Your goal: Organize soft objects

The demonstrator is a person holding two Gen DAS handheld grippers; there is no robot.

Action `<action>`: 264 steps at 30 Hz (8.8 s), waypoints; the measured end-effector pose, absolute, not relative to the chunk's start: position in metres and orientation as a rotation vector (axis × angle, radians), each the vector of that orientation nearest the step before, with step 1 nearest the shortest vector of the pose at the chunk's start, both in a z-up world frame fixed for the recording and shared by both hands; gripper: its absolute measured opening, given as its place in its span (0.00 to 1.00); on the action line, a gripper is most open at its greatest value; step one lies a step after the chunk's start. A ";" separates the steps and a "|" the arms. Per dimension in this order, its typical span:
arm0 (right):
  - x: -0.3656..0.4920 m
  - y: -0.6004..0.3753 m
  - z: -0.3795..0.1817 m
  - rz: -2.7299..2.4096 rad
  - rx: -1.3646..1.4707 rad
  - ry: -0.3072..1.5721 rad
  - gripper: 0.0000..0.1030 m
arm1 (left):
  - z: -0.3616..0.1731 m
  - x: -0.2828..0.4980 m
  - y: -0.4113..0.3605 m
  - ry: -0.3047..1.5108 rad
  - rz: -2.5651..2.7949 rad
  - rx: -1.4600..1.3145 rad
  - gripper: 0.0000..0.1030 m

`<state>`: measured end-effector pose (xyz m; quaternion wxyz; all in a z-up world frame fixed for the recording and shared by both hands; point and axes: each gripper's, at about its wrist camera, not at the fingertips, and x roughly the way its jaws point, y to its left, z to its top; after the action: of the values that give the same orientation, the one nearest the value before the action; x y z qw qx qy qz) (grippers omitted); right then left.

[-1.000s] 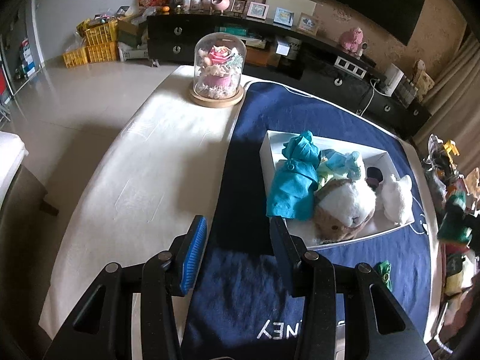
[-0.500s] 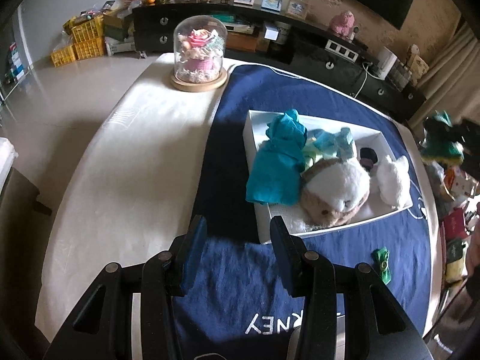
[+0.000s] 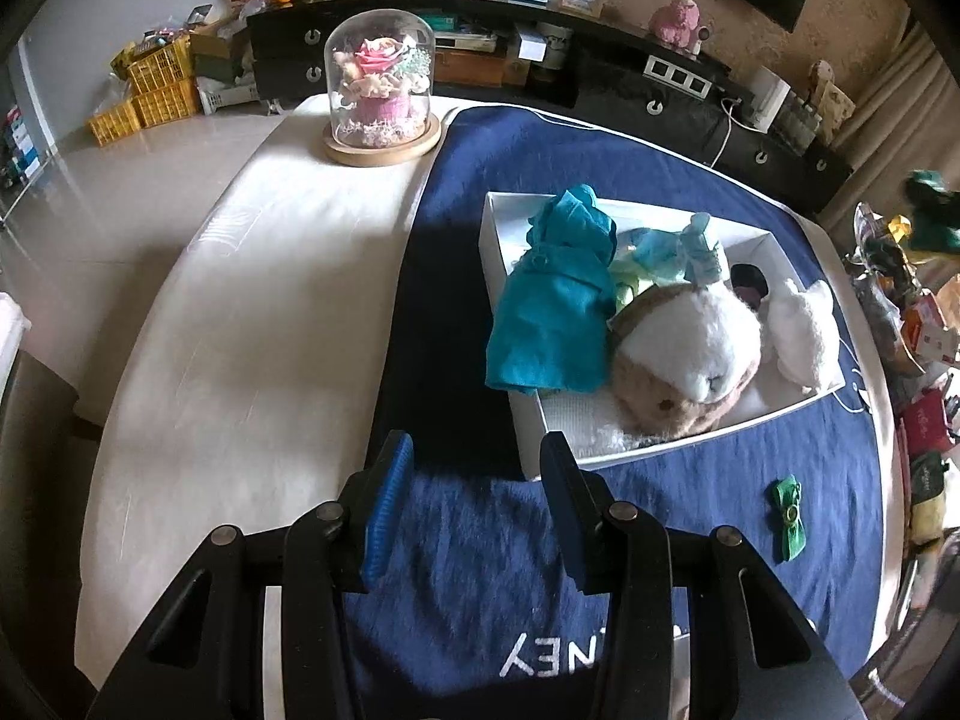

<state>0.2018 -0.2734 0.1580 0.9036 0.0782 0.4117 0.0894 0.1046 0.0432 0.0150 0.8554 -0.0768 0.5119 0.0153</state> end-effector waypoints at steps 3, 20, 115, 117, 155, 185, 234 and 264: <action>0.192 -0.292 0.174 0.180 0.193 0.804 1.00 | 0.010 0.106 0.041 1.090 0.032 -0.158 0.42; 0.212 -0.313 0.137 0.429 0.449 0.943 1.00 | 0.002 0.106 0.037 1.121 0.032 -0.151 0.42; 0.097 -0.204 -0.025 0.162 -0.210 1.206 1.00 | -0.010 0.109 0.044 1.177 -0.005 -0.194 0.42; 0.097 -0.207 -0.025 0.186 -0.180 1.210 1.00 | -0.014 0.110 0.043 1.187 -0.001 -0.174 0.42; 0.100 -0.259 -0.020 0.215 0.103 1.223 1.00 | -0.014 0.116 0.017 1.135 -0.117 -0.219 0.42; 0.091 -0.290 0.000 0.203 0.231 1.165 1.00 | 0.030 0.196 -0.037 0.933 -0.214 -0.171 0.46; 0.095 -0.253 0.016 0.189 0.223 1.069 1.00 | 0.084 0.159 -0.033 0.798 -0.138 -0.031 0.20; 0.096 -0.243 0.010 0.195 0.207 1.091 1.00 | 0.039 0.206 -0.031 0.866 -0.033 -0.012 0.26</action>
<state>0.0959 -0.2429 0.0104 0.8454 0.0981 0.5169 0.0923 0.2056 -0.0313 0.0386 0.9075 -0.0057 0.4197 -0.0158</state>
